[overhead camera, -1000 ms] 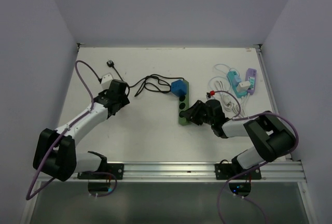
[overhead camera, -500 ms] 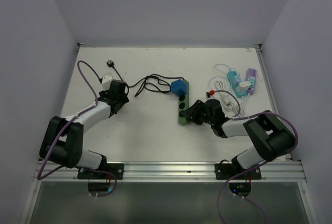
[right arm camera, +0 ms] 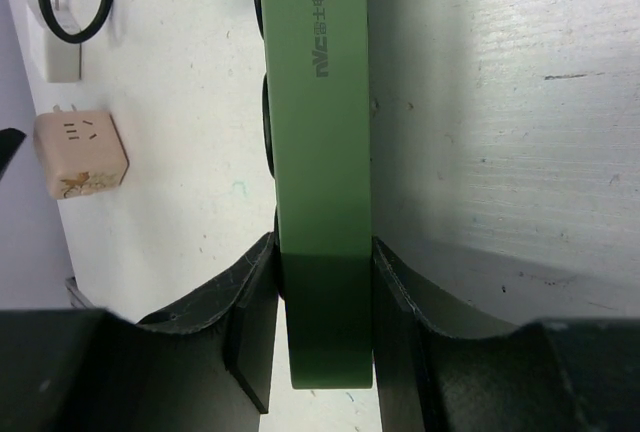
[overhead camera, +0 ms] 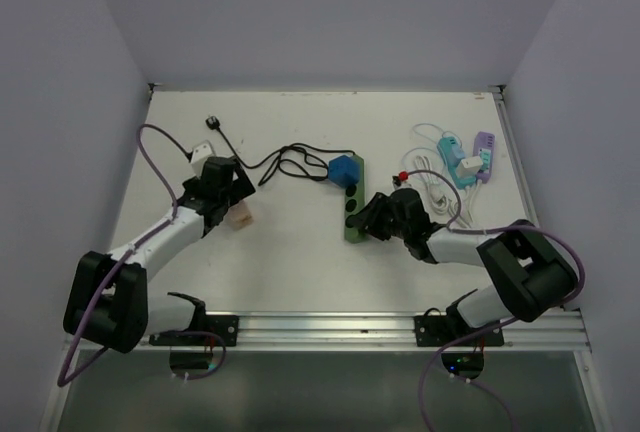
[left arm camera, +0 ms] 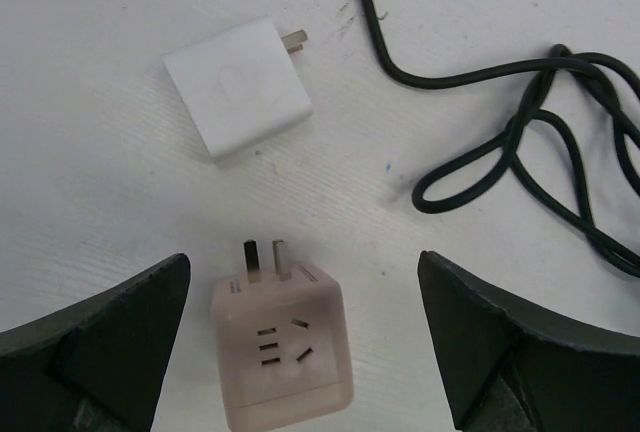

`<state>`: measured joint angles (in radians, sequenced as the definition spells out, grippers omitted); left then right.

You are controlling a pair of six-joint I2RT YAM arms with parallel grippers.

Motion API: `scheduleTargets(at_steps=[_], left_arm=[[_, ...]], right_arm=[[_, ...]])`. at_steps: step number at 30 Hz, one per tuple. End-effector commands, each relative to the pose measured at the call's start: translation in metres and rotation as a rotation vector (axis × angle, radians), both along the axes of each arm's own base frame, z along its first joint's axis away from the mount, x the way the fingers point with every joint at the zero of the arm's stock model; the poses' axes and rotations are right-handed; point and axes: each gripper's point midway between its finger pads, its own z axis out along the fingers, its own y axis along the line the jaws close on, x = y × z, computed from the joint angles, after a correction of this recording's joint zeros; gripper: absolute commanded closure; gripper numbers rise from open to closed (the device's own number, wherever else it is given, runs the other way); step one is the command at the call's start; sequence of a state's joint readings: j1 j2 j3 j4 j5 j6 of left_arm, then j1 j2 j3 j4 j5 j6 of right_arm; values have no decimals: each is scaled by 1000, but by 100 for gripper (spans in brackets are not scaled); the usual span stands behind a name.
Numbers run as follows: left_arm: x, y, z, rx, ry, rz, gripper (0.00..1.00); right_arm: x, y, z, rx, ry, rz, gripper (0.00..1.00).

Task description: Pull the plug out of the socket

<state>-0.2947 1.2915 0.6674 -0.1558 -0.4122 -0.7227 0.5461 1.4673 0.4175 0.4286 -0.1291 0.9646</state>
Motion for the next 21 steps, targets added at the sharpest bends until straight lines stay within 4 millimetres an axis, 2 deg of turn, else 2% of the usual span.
scheduleTargets(at_steps=[1, 5, 6, 11, 13, 14, 15, 17, 18, 20, 21], left_arm=[[3, -19, 29, -110, -71, -59, 1], [4, -50, 54, -233, -102, -184, 0], [4, -64, 59, -285, -108, -244, 0], [3, -110, 74, -420, -119, -391, 0], [1, -130, 71, -452, -95, -434, 0], [4, -138, 76, -459, -103, -450, 0], [2, -152, 70, -465, -81, -475, 0], [3, -169, 72, -491, -75, -499, 0], [0, -181, 64, -491, -48, -516, 0], [4, -197, 68, -518, -68, -529, 0], [5, -205, 63, -528, -56, -535, 0]], right_arm=[[-58, -38, -66, -244, 246, 61, 100], [-58, -26, -65, -227, 246, 115, 100], [-59, -23, -65, -226, 243, 130, 100], [-61, -4, -61, -196, 233, 236, 100], [-68, 1, -61, -190, 248, 284, 100], [-67, 4, -58, -185, 244, 298, 100], [-68, 5, -57, -189, 246, 308, 100], [-70, 4, -53, -196, 245, 322, 100], [-71, 3, -52, -198, 242, 326, 100], [-72, 2, -49, -206, 238, 337, 100], [-72, 3, -48, -205, 237, 345, 100]])
